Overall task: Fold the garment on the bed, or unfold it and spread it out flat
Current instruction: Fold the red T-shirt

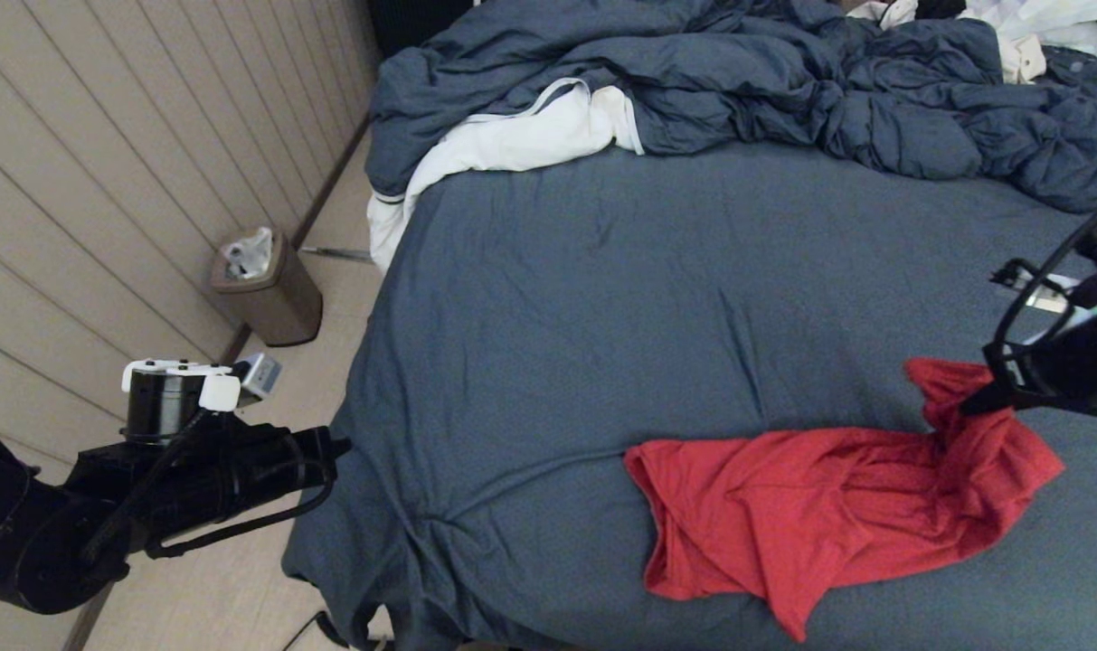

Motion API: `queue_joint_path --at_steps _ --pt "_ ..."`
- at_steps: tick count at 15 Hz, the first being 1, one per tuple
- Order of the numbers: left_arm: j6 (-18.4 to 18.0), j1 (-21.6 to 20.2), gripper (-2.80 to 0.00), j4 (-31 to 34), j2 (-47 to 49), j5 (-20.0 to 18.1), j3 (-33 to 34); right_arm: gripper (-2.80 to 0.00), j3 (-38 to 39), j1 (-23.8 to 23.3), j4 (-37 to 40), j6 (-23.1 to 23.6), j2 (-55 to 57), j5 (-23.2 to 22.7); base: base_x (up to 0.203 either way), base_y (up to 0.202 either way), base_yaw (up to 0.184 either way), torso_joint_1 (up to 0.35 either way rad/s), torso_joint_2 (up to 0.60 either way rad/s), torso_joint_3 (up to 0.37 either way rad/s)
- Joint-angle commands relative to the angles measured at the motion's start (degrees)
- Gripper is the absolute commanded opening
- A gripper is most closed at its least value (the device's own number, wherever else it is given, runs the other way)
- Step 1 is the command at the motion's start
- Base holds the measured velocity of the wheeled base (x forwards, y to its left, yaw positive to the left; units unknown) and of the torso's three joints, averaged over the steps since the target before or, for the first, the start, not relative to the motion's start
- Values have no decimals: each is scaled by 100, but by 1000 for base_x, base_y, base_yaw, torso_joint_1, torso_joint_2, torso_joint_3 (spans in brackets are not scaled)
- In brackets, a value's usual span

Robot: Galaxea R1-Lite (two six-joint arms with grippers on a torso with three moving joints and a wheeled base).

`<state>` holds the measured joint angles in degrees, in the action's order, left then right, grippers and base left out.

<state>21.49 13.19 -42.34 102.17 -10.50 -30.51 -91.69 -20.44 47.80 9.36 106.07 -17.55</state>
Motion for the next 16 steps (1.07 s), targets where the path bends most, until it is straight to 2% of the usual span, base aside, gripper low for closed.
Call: queue_joint_path --at_steps 1,4,8,10,16 --pt "4 -1 -280 -28 -22 -5 2 -280 211 1089 78 -218 -535 -11 0 0 0 0 0 0" --pt "11 -1 -280 -28 -30 -5 2 -280 471 2304 105 -548 -622 251 0 0 0 0 0 0" --pt "4 -1 -280 -28 -30 -5 -7 -280 882 3421 76 -695 -631 551 0 0 0 0 0 0" --pt "4 -1 -280 -28 -22 -5 -7 -280 927 3787 72 -814 -545 583 0 0 0 0 0 0" --pt "6 -8 -280 -28 -22 -8 -19 -280 925 4446 -193 -870 -217 1062 0 0 0 0 0 0"
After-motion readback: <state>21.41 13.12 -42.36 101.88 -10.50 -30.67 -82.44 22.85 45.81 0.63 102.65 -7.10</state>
